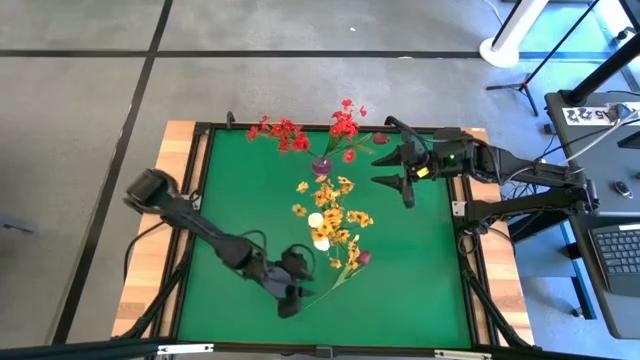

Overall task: Sort flowers into vase by color
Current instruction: Put the red tulip into the pink vase

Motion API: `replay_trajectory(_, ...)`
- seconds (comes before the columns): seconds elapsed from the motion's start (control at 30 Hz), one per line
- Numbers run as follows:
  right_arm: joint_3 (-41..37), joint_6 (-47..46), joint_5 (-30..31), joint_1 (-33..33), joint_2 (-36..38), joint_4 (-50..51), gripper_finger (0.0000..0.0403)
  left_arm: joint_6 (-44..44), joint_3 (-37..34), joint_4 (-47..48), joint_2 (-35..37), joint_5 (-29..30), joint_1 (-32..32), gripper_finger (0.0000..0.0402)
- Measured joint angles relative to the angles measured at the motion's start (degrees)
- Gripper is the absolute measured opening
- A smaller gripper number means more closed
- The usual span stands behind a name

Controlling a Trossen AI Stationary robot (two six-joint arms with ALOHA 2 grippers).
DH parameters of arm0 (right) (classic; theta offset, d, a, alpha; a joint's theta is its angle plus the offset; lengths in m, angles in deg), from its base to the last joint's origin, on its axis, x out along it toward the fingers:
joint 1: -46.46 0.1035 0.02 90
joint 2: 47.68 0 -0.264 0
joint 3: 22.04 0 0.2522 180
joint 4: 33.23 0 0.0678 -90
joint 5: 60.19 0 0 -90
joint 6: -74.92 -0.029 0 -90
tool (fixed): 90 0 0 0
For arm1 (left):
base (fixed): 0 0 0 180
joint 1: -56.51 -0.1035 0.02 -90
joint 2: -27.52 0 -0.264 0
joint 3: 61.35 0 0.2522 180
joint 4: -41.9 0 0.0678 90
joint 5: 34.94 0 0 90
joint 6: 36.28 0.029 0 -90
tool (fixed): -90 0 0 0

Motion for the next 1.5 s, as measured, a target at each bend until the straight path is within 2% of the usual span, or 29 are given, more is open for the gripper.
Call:
replay_trajectory(0.27,0.00,-2.41,0.05,0.00,0.21,0.06,0.0198,3.95,7.53,1.41,-9.71,-0.38,-1.83,0.0196)
replay_trajectory(0.53,0.00,-4.98,1.65,0.00,0.21,0.11,0.0198,4.95,9.33,5.79,-12.02,0.40,-2.45,0.0196)
replay_trajectory(0.77,0.00,-7.62,4.06,0.00,0.19,-0.19,0.0198,4.44,9.51,4.22,-12.54,-0.64,-0.31,0.0196)
replay_trajectory(0.87,0.00,-8.83,4.45,-0.01,0.19,-0.74,0.0198,4.11,9.95,4.38,-12.61,0.86,1.07,0.0196)
replay_trajectory(1.1,0.00,-10.94,5.53,0.00,0.19,-3.22,0.0198,3.22,13.19,5.69,-16.75,2.27,0.85,0.0196)
replay_trajectory(1.3,0.00,-14.00,6.54,0.02,0.17,-3.31,0.0198,1.82,17.38,12.86,-20.12,4.25,0.89,0.0196)
replay_trajectory(1.5,0.00,-16.56,7.75,0.02,0.04,-3.37,0.0198,-3.35,18.16,20.15,-21.17,6.94,0.86,0.0195)
